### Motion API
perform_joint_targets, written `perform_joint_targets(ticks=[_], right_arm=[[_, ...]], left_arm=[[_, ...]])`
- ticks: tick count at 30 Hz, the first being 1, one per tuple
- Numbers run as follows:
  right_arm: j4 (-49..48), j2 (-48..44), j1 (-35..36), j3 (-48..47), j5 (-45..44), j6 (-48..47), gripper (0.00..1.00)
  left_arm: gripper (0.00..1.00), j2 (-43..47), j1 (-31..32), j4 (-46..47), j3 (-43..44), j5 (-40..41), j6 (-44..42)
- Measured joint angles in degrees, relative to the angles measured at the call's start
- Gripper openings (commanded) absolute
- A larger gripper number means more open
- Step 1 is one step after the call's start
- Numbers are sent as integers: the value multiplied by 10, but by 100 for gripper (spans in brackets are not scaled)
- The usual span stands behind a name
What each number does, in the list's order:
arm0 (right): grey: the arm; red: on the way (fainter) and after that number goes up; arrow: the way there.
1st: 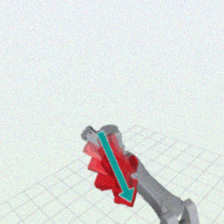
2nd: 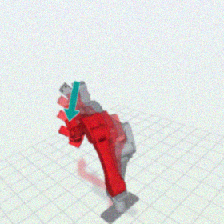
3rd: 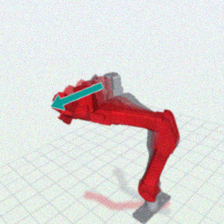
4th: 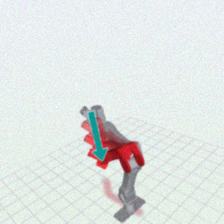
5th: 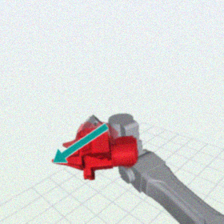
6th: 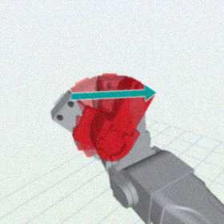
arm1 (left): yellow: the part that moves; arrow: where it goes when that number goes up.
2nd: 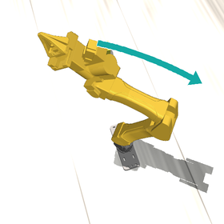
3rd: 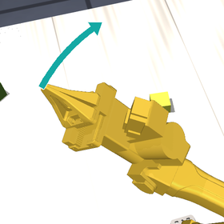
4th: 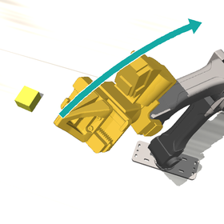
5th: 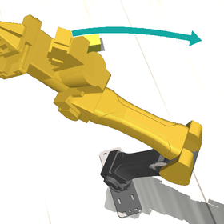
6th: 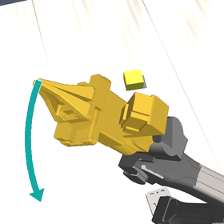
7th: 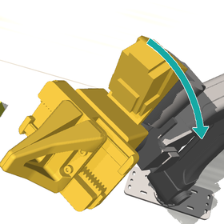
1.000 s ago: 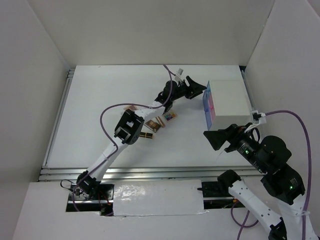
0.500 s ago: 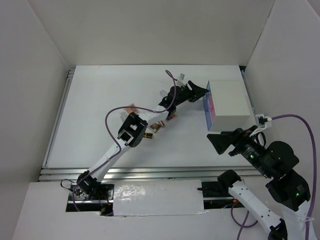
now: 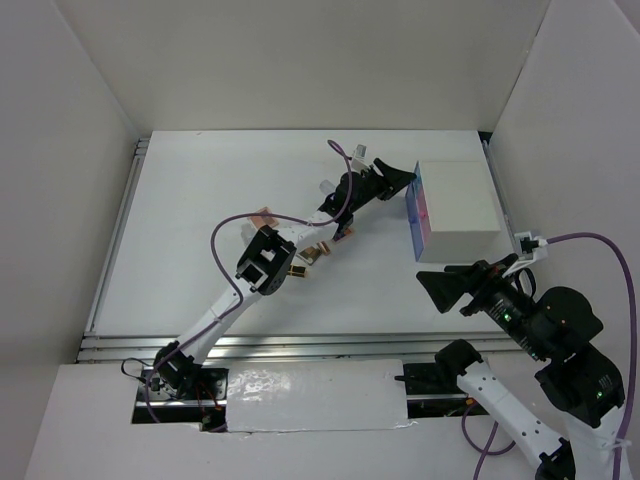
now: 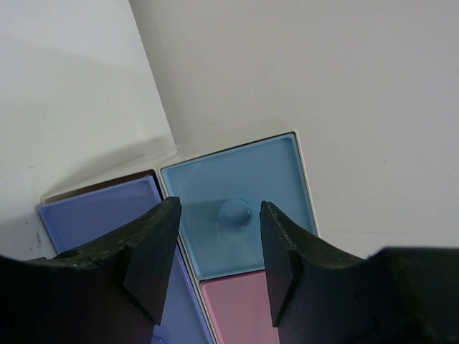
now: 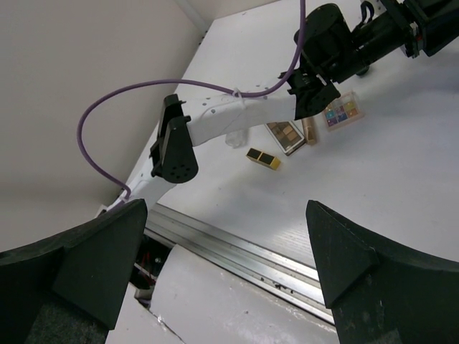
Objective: Organize the makeup
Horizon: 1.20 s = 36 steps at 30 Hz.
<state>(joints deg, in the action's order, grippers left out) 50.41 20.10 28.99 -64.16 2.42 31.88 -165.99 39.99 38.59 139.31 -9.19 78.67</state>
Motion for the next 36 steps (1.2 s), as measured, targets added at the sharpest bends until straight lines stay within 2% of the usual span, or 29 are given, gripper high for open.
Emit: perform_joint_targets(ticks=[4,19,26,29,36], right_arm=[[3,0,0,0,0,0,100],[4,-2,0,0,0,0,100],[12,-3,0,-1,-3,0,100],[15,-3,0,-5,-3,0,100],[16,-6,0,-5,-4,0,100]], left_arm=[[56,0,1,1,0,5,9],[56,0,10,16,8,10,26],[42,0,10,8,8,11,28],[41,0,10,4,7,13,26],[32,0,10,4,4,15,28]])
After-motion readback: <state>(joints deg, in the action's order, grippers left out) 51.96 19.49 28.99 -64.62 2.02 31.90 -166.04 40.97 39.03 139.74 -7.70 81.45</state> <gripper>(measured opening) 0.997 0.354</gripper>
